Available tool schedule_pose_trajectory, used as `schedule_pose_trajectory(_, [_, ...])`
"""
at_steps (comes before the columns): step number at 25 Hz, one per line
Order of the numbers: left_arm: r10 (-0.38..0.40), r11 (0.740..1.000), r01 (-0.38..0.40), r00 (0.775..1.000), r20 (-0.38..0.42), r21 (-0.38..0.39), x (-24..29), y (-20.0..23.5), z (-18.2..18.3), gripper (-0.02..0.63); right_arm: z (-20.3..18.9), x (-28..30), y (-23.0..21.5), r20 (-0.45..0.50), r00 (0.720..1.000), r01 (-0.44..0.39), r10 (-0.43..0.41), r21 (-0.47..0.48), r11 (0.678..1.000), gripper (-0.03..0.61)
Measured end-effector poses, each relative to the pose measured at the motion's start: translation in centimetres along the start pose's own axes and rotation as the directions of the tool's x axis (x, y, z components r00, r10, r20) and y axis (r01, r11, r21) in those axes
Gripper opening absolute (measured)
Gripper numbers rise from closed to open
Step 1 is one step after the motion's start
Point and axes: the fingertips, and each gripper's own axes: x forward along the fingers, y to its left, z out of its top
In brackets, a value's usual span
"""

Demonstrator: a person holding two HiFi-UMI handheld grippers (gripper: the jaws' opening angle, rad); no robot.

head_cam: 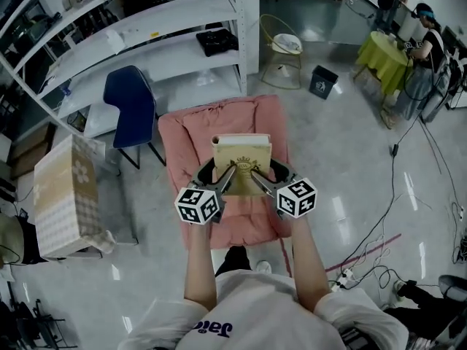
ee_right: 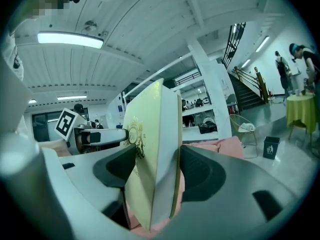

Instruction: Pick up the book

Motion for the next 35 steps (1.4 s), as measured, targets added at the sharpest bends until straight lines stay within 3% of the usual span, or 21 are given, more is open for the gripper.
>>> schedule_pose_trajectory(7, [-0.006,0.998,0.001,0.997,0.082,0.063,-3.2,-4.2,4.0,0.293,4.0,-3.8,3.1,0.061,0.998,-0.019,0.022,-0.054,0.998,0.282])
schedule_pose_trajectory(19, [0.020,0.996,-0.034,0.985,0.173,0.080,-7.2,-7.1,7.7,0.293,7.9,-6.5,6.9,0.131,0.988,-0.057,0.077,-0.152,0.987,0.281])
schedule_pose_trajectory(35, [0.012,0.995,-0.034,0.974,0.227,0.093,-9.0,-9.9,8.2,0.295,8.6,-9.5,8.5,0.187,0.979,-0.043,0.076,-0.176,0.983,0.281])
